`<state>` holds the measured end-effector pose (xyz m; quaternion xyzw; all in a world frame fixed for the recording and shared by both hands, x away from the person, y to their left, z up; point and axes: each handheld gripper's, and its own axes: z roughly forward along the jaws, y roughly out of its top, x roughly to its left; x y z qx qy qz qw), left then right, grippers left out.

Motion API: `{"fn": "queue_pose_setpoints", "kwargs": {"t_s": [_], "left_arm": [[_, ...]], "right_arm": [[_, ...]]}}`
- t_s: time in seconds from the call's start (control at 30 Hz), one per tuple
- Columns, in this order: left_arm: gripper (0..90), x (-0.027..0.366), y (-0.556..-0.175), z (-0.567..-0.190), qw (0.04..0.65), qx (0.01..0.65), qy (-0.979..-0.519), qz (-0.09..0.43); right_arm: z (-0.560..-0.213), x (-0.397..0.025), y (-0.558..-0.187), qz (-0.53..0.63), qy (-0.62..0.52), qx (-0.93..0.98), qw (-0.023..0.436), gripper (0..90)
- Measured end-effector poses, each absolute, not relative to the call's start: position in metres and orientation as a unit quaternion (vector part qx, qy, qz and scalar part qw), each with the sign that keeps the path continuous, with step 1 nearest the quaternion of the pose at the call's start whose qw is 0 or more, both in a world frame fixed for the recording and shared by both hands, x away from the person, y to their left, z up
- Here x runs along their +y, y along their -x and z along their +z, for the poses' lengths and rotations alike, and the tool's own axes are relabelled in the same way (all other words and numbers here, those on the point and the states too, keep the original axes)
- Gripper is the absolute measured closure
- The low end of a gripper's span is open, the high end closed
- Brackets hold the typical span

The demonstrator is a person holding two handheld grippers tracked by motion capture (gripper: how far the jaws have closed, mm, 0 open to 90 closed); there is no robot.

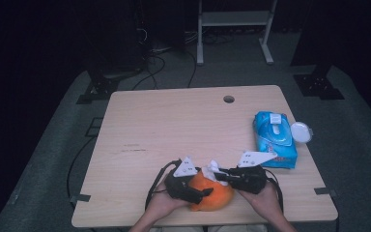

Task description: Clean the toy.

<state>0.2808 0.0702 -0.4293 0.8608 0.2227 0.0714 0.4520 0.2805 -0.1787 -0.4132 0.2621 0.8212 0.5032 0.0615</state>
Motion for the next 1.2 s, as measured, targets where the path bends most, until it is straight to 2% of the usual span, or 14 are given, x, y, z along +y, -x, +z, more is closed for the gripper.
{"fn": "queue_pose_setpoints", "kwargs": {"t_s": [0.1,0.17,0.3,0.37,0.4,0.47,0.57,0.73,0.9,1.2], "left_arm": [[22.6,0.078,-0.286,-0.431,0.451,0.241,-0.857,0.058],[22.0,0.078,-0.287,-0.430,0.453,0.242,-0.856,0.057],[9.4,0.072,-0.286,-0.423,0.469,0.229,-0.852,0.051],[8.5,0.070,-0.285,-0.423,0.464,0.226,-0.855,0.059],[11.0,0.071,-0.285,-0.424,0.460,0.224,-0.857,0.060],[22.7,0.075,-0.286,-0.427,0.455,0.228,-0.858,0.067],[27.5,0.082,-0.289,-0.429,0.453,0.242,-0.856,0.062],[28.7,0.087,-0.293,-0.430,0.456,0.250,-0.853,0.052],[29.6,0.091,-0.296,-0.432,0.459,0.255,-0.850,0.047],[30.1,0.096,-0.297,-0.433,0.464,0.258,-0.847,0.043]], "right_arm": [[-0.416,-0.192,-0.283,0.485,-0.281,0.824,0.083,80.8],[-0.417,-0.195,-0.282,0.490,-0.285,0.820,0.079,80.8],[-0.415,-0.180,-0.279,0.510,-0.265,0.815,0.071,80.8],[-0.413,-0.172,-0.279,0.521,-0.256,0.812,0.065,80.7],[-0.413,-0.171,-0.280,0.523,-0.254,0.811,0.064,80.7],[-0.416,-0.173,-0.282,0.522,-0.260,0.810,0.061,80.7],[-0.425,-0.186,-0.290,0.527,-0.291,0.797,0.043,80.7],[-0.431,-0.195,-0.291,0.517,-0.312,0.795,0.049,80.7],[-0.419,-0.178,-0.281,0.538,-0.275,0.795,0.052,80.7],[-0.445,-0.200,-0.297,0.513,-0.347,0.784,0.038,80.7]]}}
